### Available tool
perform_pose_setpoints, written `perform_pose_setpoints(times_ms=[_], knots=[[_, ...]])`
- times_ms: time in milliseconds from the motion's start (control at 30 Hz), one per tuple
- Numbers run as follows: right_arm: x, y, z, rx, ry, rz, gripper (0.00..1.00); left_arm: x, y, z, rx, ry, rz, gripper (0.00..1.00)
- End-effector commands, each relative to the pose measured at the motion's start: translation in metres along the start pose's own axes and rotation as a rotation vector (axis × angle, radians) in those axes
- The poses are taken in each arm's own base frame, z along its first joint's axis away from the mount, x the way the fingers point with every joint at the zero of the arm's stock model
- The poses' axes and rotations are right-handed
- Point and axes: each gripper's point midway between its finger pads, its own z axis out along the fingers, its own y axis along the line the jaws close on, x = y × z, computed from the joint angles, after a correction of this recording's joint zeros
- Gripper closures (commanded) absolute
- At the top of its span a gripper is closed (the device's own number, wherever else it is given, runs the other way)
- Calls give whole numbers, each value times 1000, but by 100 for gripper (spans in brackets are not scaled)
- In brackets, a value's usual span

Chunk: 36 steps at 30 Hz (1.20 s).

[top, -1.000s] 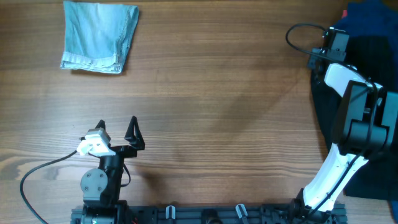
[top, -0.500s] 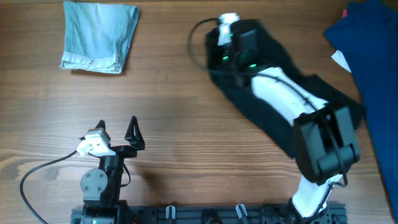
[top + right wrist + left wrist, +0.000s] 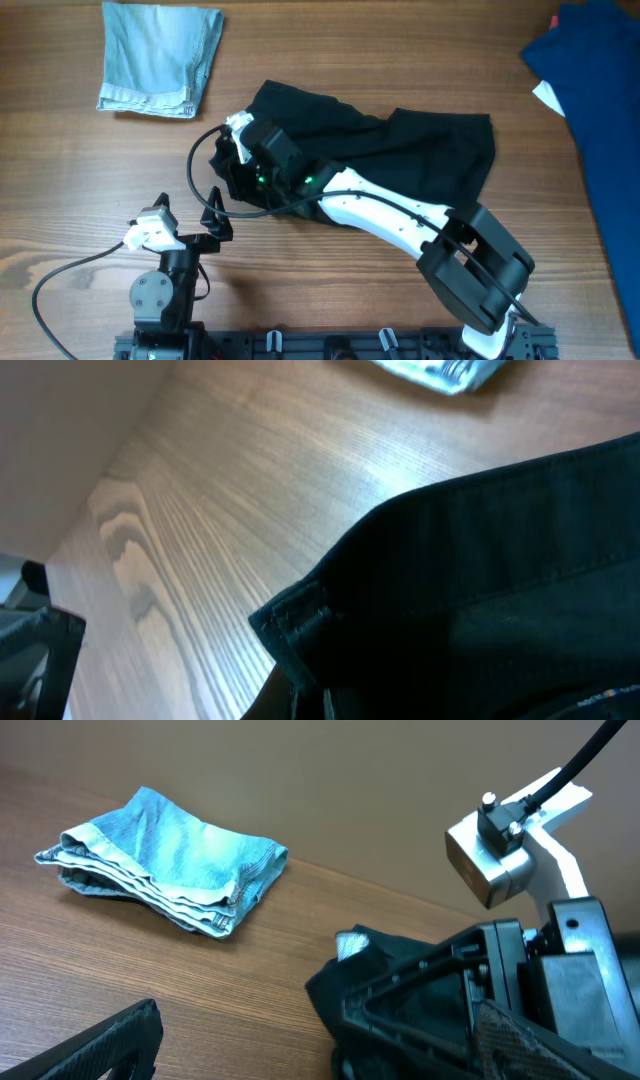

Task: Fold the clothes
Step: 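Grasp the trousers waistband with the right gripper and drag them to center, then grasp the trousers' left and right edges with both grippers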

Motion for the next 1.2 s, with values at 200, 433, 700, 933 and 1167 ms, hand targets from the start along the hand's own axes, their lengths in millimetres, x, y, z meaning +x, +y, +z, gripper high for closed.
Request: perform_pose_setpoints(times_ms=[200,433,700,933,1167], knots=[[-26,15,-14,-41,-55,-29,62,1,1,0,1,-1,23,0],[-106,-76,-177,175,-230,154,27,1,1,0,1,-1,23,0],[25,-171,-281,611,94,779,1,1,1,0,1,-1,23,0],[95,-169,-381,1069,-50,1160,0,1,1,0,1,-1,23,0],[169,-190,-331,1041,116,1232,0,1,1,0,1,-1,23,0]])
